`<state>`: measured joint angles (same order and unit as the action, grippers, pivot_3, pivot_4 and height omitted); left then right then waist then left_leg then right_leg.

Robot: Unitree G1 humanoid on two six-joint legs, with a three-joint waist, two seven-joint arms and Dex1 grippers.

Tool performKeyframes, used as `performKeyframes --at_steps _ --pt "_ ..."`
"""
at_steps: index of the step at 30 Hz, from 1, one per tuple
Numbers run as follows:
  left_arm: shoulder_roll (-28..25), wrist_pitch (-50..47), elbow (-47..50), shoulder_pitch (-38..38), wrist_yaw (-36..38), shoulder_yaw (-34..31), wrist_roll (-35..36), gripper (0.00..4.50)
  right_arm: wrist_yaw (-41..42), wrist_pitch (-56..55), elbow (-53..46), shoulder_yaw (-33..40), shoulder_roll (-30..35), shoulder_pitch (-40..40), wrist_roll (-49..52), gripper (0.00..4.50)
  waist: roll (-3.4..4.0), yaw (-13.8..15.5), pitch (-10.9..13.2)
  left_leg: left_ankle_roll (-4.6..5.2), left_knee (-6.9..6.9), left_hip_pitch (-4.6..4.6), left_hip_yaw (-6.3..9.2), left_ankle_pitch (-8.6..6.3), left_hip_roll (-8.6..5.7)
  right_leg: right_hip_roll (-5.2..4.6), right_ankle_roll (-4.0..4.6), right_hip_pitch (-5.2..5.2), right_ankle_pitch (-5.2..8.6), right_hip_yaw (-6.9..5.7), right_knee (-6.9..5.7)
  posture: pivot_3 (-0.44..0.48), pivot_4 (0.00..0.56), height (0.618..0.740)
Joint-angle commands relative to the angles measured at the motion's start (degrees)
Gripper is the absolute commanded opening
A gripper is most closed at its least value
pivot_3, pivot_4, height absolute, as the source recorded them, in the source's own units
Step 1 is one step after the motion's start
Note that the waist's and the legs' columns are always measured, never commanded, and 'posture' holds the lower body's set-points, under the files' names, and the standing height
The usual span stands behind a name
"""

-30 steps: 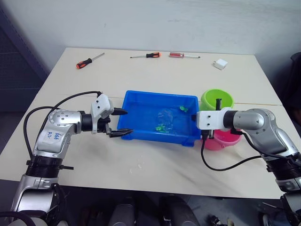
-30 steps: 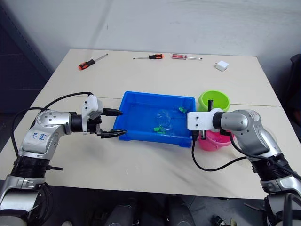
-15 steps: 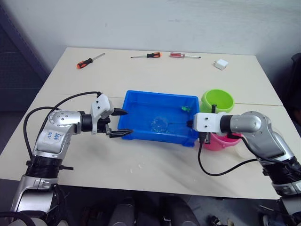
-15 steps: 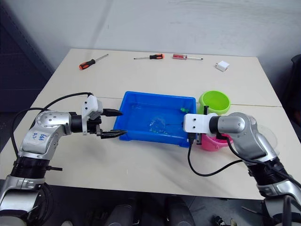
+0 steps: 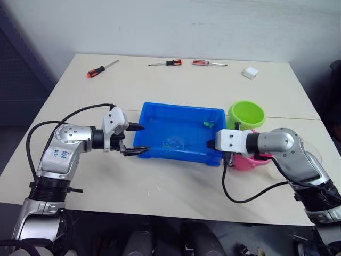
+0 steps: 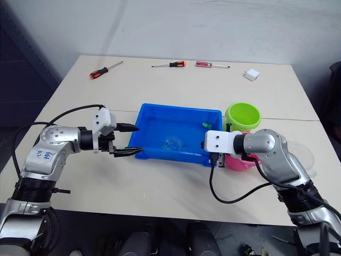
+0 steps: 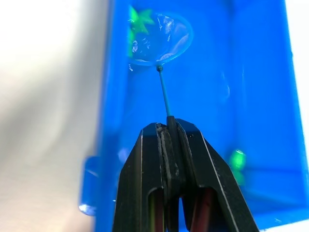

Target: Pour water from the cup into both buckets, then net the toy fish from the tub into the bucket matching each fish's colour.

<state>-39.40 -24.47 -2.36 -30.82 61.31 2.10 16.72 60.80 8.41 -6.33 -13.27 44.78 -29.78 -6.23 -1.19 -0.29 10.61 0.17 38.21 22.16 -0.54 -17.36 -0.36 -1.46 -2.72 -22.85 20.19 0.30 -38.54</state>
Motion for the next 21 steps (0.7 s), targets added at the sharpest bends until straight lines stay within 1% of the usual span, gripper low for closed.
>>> performKeyframes --at_steps 1,5,13,17,21 --pt "-0.7 0.1 2.3 0.4 -0.2 -1.9 1.4 4.49 -1.7 -2.9 1.1 0.1 0.3 -2.2 -2.1 0.00 0.00 0.0 0.0 0.00 -0.01 0.00 0.00 0.00 0.00 0.00 0.00 0.00 0.00 0.00 0.00 0.000 0.150 0.740" --pt "-0.9 0.1 2.6 0.6 -0.4 -2.2 1.5 4.49 -2.3 -5.2 3.1 -0.9 -0.6 -3.5 -3.5 0.00 0.00 -0.2 0.0 -0.01 -0.02 0.00 0.00 0.01 0.00 0.01 0.00 -0.01 0.00 -0.01 0.00 0.000 0.150 0.740" --pt "-2.3 -0.2 2.4 1.3 -0.2 -3.1 1.6 4.49 -1.7 -4.9 4.6 -3.9 -4.4 -4.5 -4.0 0.00 0.00 -0.4 0.0 -0.02 0.00 0.00 0.00 0.01 0.00 0.00 0.00 -0.01 0.00 0.00 -0.05 0.000 0.150 0.740" --pt "-3.3 0.1 1.9 1.5 0.0 -3.5 1.6 4.49 -0.8 -3.3 3.8 -4.5 -5.5 -4.0 -2.9 0.00 0.00 -0.4 0.0 -0.01 -0.01 -0.01 0.00 0.00 0.00 0.00 0.00 -0.01 0.00 -0.01 -0.02 0.000 0.150 0.740" --pt "-3.6 -0.1 2.2 1.7 -0.3 -3.7 1.7 4.49 -2.3 -4.6 4.6 -4.5 -6.8 -4.3 -3.9 0.00 0.00 -0.6 0.0 -0.01 -0.01 -0.01 0.01 0.00 0.00 0.00 0.00 -0.01 0.00 -0.01 -0.03 0.000 0.150 0.740"
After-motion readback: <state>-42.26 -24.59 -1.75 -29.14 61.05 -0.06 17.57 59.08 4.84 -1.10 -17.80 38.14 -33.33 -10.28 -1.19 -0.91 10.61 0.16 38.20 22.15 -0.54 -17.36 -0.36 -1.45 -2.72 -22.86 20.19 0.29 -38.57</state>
